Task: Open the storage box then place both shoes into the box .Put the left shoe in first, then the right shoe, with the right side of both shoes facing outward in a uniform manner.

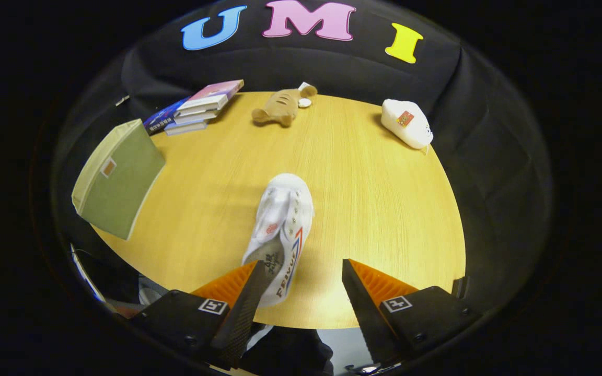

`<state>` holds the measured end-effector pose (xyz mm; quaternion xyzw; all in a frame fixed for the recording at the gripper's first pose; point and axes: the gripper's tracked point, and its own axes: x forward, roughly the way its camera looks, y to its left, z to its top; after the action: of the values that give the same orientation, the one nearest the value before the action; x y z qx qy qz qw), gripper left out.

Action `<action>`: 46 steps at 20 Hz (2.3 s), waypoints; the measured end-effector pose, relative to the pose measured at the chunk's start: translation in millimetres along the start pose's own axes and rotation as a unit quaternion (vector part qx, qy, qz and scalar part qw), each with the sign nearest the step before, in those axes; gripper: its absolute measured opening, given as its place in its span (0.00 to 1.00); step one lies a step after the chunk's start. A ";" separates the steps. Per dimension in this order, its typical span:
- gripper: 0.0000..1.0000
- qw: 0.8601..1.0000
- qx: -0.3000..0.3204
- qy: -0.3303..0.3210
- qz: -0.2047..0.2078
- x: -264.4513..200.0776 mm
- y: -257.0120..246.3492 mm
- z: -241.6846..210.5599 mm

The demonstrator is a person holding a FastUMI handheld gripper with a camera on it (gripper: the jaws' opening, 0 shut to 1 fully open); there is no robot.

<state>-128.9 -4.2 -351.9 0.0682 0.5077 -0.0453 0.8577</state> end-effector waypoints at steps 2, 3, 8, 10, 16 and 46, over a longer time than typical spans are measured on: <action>0.87 1.000 -0.008 0.004 -0.001 19.9 0.2 -3.8; 0.84 1.000 -0.006 0.003 0.001 27.3 1.9 -3.3; 0.80 0.999 -0.028 -0.012 -0.020 66.5 2.4 12.9; 0.66 0.999 -0.030 -0.016 -0.035 80.2 -2.8 18.2; 0.05 0.998 0.004 -0.013 -0.066 92.6 -4.4 22.6; 0.05 0.979 0.147 -0.014 0.143 -87.4 352.9 221.8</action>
<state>72.8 308.6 -144.8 0.2643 0.4681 0.0029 0.8432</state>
